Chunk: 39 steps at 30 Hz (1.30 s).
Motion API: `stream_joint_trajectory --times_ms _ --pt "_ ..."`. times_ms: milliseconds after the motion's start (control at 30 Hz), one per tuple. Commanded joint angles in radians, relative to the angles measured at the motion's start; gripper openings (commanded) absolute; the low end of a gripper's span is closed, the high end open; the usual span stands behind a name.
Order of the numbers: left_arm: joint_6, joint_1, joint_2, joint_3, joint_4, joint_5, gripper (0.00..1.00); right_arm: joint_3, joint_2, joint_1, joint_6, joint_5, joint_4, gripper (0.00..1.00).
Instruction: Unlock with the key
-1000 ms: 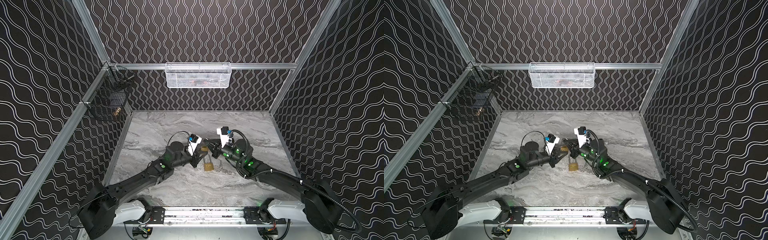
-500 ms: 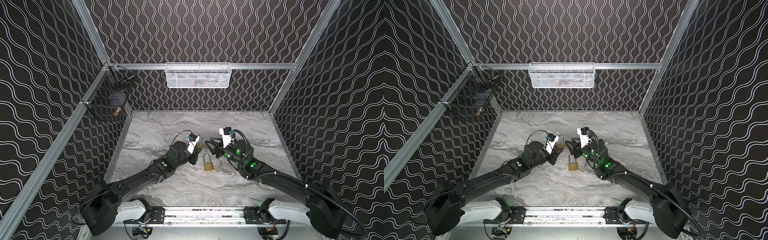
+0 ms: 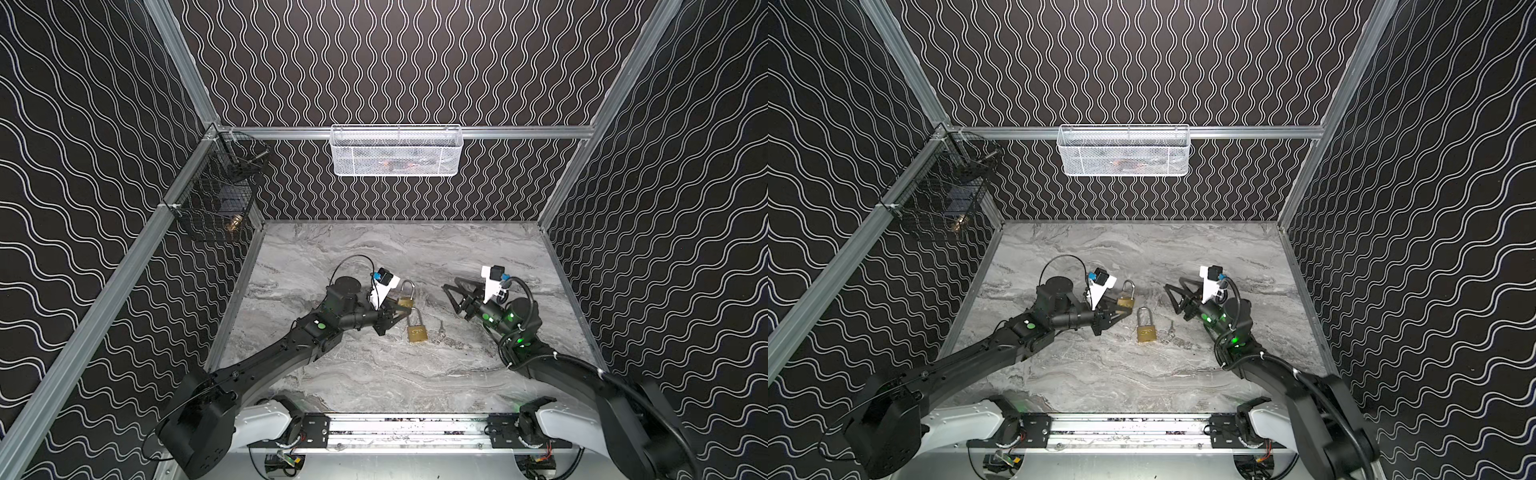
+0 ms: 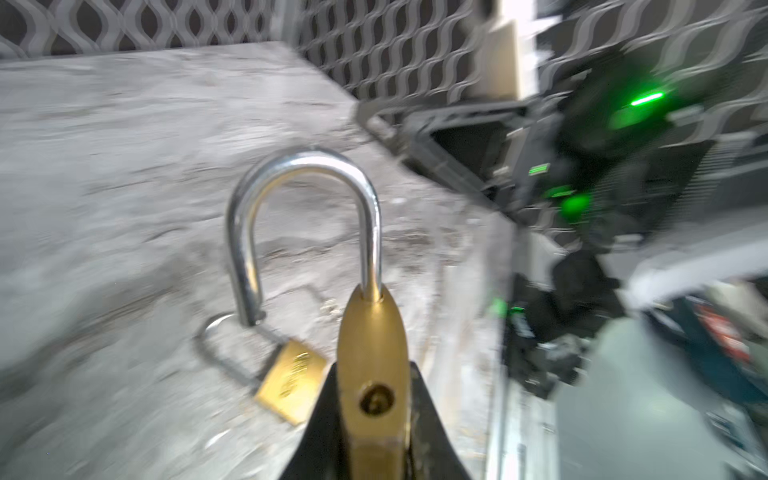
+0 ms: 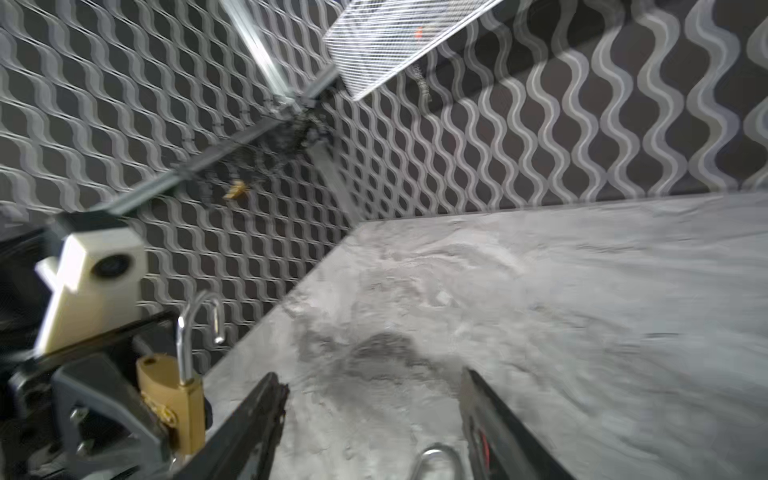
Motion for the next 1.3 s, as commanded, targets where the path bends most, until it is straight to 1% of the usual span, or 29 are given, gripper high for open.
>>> stream_joint_trajectory --times_ms 0,33,100,167,267,367,433,767,1000,1267 --pt "-0.067 0.004 0.019 0.01 0.19 0.242 0.0 -0.034 0.137 -0.024 0.237 -0.233 0.601 0.66" --pt "-0.071 0.004 0.025 0.013 0.192 0.251 0.0 -0.02 0.179 -0.03 0.265 -0.262 0.62 0.65" --pt "-0.052 0.003 0.031 0.023 0.158 0.246 0.0 0.004 0.214 -0.028 0.279 -0.302 0.624 0.62" --pt "-0.036 0.003 0.034 0.028 0.129 0.229 0.0 0.001 0.201 -0.029 0.268 -0.297 0.622 0.62" --pt "-0.052 0.002 0.044 0.022 0.163 0.225 0.0 0.009 0.193 -0.028 0.264 -0.309 0.618 0.62" --pt "-0.075 -0.001 0.065 0.026 0.209 0.238 0.0 0.038 0.226 -0.024 0.285 -0.332 0.619 0.62" --pt "-0.069 -0.011 0.076 0.034 0.21 0.233 0.0 0.062 0.247 -0.017 0.294 -0.347 0.619 0.61" --pt "-0.091 -0.036 0.11 0.034 0.272 0.242 0.0 0.121 0.311 0.025 0.305 -0.359 0.618 0.61" --pt "-0.076 -0.044 0.138 0.055 0.265 0.245 0.0 0.13 0.303 0.046 0.291 -0.395 0.618 0.61" --pt "-0.056 -0.082 0.158 0.088 0.234 0.25 0.0 0.135 0.319 0.051 0.297 -0.384 0.618 0.61"
